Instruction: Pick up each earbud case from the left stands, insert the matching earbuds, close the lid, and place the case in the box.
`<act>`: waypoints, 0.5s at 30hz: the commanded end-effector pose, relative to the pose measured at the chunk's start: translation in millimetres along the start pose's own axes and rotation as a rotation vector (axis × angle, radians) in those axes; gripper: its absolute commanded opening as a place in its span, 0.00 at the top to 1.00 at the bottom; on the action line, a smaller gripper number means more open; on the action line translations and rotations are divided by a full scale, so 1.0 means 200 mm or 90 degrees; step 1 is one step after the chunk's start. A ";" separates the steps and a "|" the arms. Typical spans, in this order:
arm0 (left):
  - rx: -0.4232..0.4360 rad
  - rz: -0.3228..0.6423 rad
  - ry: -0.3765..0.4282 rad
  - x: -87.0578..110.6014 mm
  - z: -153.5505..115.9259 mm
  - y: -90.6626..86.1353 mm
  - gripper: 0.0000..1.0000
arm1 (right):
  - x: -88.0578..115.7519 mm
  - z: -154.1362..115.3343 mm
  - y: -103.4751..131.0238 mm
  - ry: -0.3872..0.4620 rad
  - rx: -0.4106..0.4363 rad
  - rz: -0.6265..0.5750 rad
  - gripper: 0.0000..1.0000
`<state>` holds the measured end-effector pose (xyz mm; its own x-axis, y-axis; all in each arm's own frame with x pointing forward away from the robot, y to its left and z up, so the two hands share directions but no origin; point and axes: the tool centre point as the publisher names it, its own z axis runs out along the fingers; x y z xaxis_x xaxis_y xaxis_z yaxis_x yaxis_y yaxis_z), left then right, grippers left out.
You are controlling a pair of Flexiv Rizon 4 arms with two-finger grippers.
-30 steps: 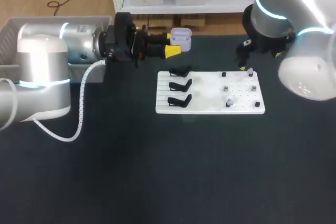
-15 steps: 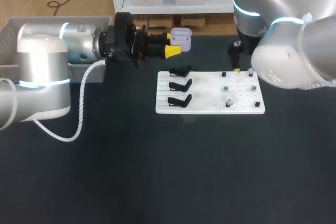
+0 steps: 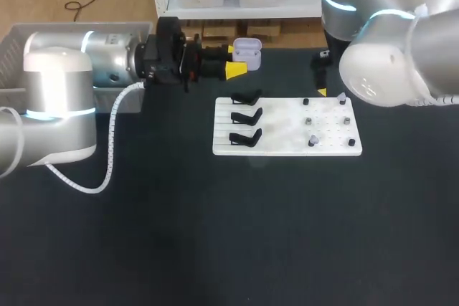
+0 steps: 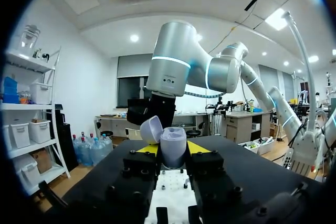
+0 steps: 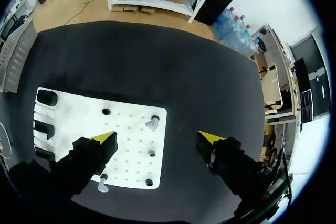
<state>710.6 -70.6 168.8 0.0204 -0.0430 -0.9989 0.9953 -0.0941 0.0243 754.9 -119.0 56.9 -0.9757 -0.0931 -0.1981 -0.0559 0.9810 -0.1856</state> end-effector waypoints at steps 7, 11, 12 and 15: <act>-0.003 0.001 0.000 0.00 0.00 -0.01 1.00 | 0.01 0.00 0.00 -0.003 0.001 0.001 0.00; -0.003 0.001 0.000 0.00 0.00 -0.01 1.00 | 0.01 0.00 0.00 -0.003 0.001 0.001 0.00; -0.003 0.001 0.000 0.00 0.00 -0.01 1.00 | 0.01 0.00 0.00 -0.003 0.001 0.001 0.00; -0.003 0.001 0.000 0.00 0.00 -0.01 1.00 | -0.02 -0.01 -0.01 -0.010 0.009 0.021 0.00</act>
<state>710.6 -70.6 168.8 0.0203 -0.0430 -0.9989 0.9953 -0.0940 0.0243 758.2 -120.2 59.0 -0.9748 -0.0696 -0.2117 -0.0297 0.9821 -0.1860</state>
